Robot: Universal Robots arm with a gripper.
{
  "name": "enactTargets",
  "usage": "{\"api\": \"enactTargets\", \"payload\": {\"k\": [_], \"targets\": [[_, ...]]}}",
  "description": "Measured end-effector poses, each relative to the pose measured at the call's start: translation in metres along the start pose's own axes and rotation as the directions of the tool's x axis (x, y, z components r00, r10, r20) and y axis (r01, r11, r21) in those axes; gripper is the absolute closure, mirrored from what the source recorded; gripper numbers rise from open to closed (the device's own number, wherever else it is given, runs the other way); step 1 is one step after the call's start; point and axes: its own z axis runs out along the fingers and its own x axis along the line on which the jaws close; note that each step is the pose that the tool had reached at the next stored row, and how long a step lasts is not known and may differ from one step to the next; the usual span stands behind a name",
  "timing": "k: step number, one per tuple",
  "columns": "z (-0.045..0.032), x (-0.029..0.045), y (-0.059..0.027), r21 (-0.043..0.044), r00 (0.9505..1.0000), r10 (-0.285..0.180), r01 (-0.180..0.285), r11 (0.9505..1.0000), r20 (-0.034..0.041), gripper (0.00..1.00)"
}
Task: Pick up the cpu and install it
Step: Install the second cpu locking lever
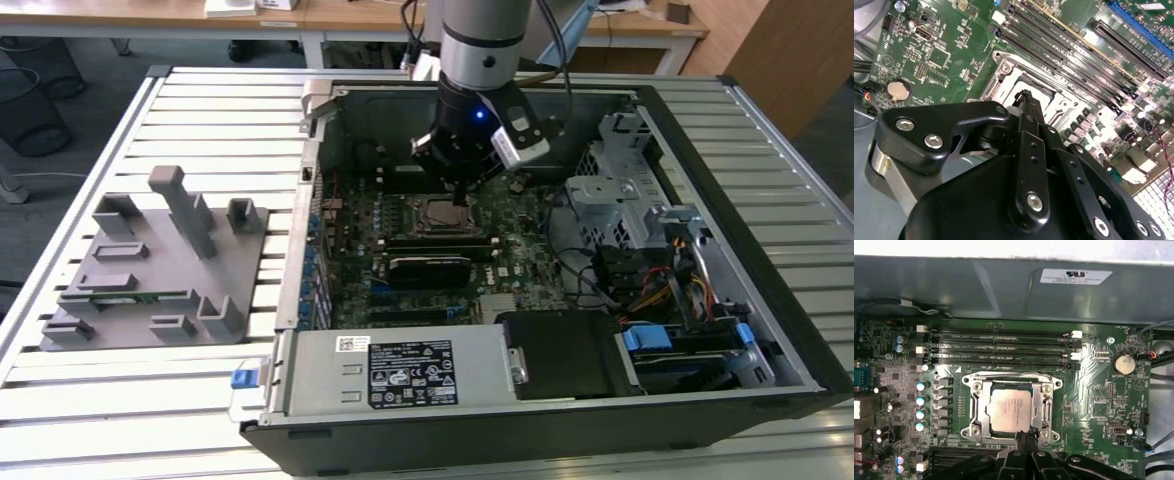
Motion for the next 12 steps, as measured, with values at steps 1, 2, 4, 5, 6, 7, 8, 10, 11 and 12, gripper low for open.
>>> {"api": "enactTargets", "payload": {"k": [1, 2, 4, 5, 6, 7, 8, 10, 11, 12], "targets": [[0.0000, 0.0000, -0.0005, 0.0001, 1.0000, 0.000, 0.000, 1.0000, -0.0001, 0.89], [0.0000, 0.0000, -0.0011, 0.0002, 1.0000, 0.000, 0.000, 1.0000, -0.0002, 0.89], [0.0001, 0.0002, -0.0032, 0.0002, 1.0000, 0.000, 0.000, 1.0000, -0.0002, 0.89], [0.0001, 0.0002, -0.0044, 0.0002, 1.0000, 0.000, 0.000, 1.0000, -0.0002, 0.89], [0.0002, 0.0003, -0.0055, 0.0002, 1.0000, 0.000, 0.000, 1.0000, -0.0002, 0.89], [0.0002, 0.0004, -0.0071, 0.0002, 1.0000, 0.000, 0.000, 1.0000, -0.0003, 0.89], [0.0003, 0.0004, -0.0086, 0.0001, 1.0000, 0.000, 0.000, 1.0000, -0.0003, 0.89], [0.0003, 0.0008, -0.0107, 0.0001, 1.0000, 0.000, 0.000, 1.0000, -0.0004, 0.89], [0.0004, 0.0013, -0.0115, 0.0001, 1.0000, 0.000, 0.000, 1.0000, -0.0004, 0.89], [0.0005, 0.0028, -0.0116, 0.0000, 1.0000, 0.000, 0.000, 1.0000, -0.0003, 0.89]]}}
